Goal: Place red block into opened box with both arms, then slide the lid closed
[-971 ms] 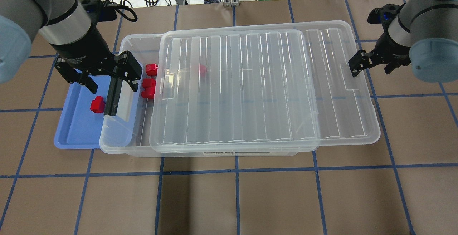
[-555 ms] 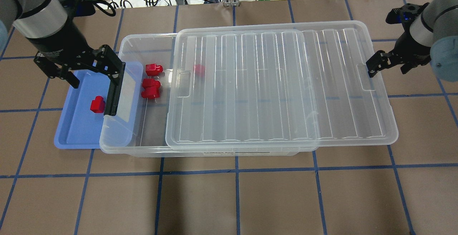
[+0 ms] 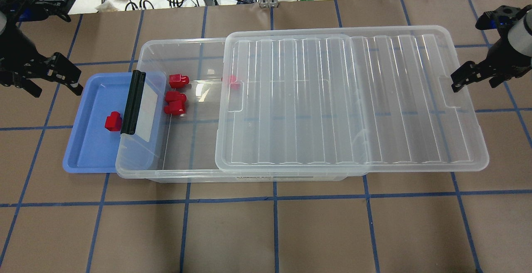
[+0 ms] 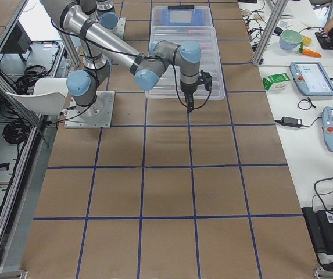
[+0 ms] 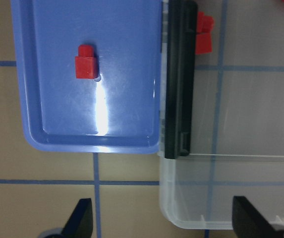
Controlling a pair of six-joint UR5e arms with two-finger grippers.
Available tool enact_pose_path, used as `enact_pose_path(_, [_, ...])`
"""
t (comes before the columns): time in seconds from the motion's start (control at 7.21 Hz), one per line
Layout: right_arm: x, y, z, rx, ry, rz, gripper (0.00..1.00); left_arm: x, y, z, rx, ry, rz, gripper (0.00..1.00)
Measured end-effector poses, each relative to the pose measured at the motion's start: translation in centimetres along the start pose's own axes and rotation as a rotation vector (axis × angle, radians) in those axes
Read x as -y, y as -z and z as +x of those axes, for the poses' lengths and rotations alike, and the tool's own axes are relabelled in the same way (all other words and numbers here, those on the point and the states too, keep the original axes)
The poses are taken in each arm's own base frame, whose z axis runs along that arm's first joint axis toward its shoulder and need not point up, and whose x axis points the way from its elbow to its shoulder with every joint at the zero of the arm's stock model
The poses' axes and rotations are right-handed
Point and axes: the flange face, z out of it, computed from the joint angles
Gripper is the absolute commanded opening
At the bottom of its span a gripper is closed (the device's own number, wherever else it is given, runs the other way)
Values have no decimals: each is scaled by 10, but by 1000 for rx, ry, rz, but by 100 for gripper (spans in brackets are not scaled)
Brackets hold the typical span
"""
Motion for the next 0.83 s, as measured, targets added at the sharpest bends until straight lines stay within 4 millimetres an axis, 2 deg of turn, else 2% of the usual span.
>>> enact_pose_path(0.28, [-6,3,14,-2,3,1,100,24,-33,-19,-7,-4,-16,100])
enact_pose_path(0.55, [-7,4,15,-1,1,1,100,49,-77,-33,-3,1,-9,100])
enact_pose_path(0.83, [-7,7,14,-4,2,4,100,64,-118,-47,-8,6,-18,100])
